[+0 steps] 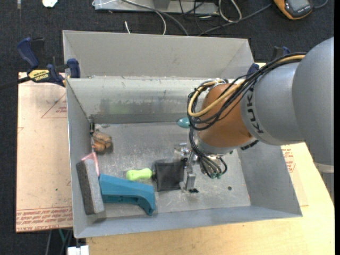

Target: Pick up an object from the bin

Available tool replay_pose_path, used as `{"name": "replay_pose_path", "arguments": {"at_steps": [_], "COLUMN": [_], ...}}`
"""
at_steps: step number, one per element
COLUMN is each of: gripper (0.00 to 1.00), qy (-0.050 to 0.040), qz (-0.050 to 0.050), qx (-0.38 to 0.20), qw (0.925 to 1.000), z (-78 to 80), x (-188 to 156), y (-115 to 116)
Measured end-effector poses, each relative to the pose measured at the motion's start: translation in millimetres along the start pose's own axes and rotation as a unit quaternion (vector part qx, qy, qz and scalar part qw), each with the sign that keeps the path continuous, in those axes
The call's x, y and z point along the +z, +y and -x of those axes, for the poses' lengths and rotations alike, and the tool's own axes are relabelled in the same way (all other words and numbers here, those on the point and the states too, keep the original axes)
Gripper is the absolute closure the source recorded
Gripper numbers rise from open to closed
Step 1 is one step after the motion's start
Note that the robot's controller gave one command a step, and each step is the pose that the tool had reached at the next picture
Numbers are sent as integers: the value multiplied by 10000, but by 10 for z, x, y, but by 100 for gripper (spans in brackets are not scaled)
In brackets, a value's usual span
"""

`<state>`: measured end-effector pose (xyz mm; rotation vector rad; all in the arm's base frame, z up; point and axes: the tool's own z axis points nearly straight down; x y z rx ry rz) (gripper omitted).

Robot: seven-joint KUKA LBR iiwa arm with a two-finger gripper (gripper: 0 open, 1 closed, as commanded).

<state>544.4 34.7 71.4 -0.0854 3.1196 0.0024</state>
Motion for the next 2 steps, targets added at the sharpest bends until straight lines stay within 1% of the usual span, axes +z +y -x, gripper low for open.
{"name": "replay_pose_path", "arguments": {"at_steps": [1,2], "gripper": [100,100], "qy": [28,21], "qz": [1,3], "qx": [-12,47], "qw": [10000,10000], "z": [-32,56], "x": [-541,-1314], "y": [19,-52]}}
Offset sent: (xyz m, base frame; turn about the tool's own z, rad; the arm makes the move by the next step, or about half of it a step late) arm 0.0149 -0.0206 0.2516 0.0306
